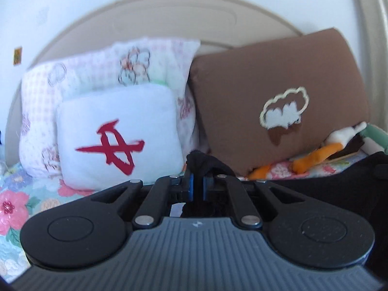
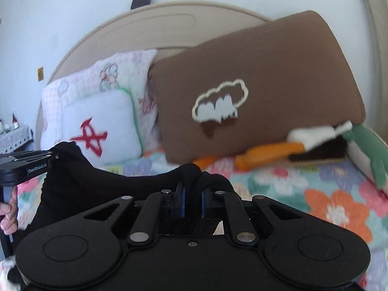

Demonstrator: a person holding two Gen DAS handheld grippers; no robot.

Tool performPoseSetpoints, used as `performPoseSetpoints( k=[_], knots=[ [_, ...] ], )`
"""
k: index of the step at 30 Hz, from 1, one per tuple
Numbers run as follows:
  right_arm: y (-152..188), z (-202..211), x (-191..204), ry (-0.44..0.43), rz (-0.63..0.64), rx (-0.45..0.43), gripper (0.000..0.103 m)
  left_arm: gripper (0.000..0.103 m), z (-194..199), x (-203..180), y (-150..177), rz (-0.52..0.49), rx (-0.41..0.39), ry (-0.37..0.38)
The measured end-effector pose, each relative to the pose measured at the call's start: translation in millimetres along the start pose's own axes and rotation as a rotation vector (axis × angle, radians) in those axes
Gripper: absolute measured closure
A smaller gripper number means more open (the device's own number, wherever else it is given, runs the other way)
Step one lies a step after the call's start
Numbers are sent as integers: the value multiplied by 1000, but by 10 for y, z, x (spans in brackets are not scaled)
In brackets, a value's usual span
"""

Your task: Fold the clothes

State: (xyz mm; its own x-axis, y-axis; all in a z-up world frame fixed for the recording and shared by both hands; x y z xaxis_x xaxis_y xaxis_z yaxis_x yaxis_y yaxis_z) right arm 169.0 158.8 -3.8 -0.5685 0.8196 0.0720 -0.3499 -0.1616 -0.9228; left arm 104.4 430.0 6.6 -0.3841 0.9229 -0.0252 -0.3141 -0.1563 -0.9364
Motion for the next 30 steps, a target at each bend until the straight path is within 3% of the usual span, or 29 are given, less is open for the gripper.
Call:
performPoseSetpoints(
  k=[1, 3, 5, 9, 14, 18, 22, 26, 30],
  knots=[
    [-22, -131, -13, 9, -22, 14, 73, 91, -135, 32, 50, 16, 56, -29],
    [38, -315, -24, 15, -54, 56, 51, 70, -285, 125, 227, 22, 143, -91],
    [155, -342, -17, 17, -100, 98, 49, 58, -301, 193, 387, 22, 200, -122],
    [465, -98, 26, -24, -216, 165, 43, 34, 131, 318, 708, -13, 281, -121],
    [865, 496, 53, -41, -319, 282, 41, 31, 693, 504, 1076, -54, 381, -141],
    [967, 1067, 181, 25, -227, 321, 40, 28, 1189, 765, 1162, -35, 433, -183],
    [958, 1563, 221, -37, -231, 377, 39, 29, 1668, 904, 1063, 54, 478, -137],
    [856, 2051, 272, -151, -284, 429, 34, 28, 2085, 887, 992, 120, 554, -24],
    [969, 2316, 465, -279, -227, 481, 24, 18, 2285, 679, 1145, 138, 611, 66]
  ],
)
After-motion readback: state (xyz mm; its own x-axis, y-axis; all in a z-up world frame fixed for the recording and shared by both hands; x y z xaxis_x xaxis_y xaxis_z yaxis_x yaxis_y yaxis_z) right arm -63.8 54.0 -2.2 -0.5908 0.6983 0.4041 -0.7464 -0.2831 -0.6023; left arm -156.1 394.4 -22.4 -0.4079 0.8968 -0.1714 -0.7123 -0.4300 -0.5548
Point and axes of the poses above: each gripper's, at about its wrist camera, not at the fingertips, and z roughly against the way its jaws point, x to its left, y to its underside, the point moved 5 cm from there along -z, roughly the way its jaws point, and after that the axes turned 3 degrees about z, right-handed, at the moved point
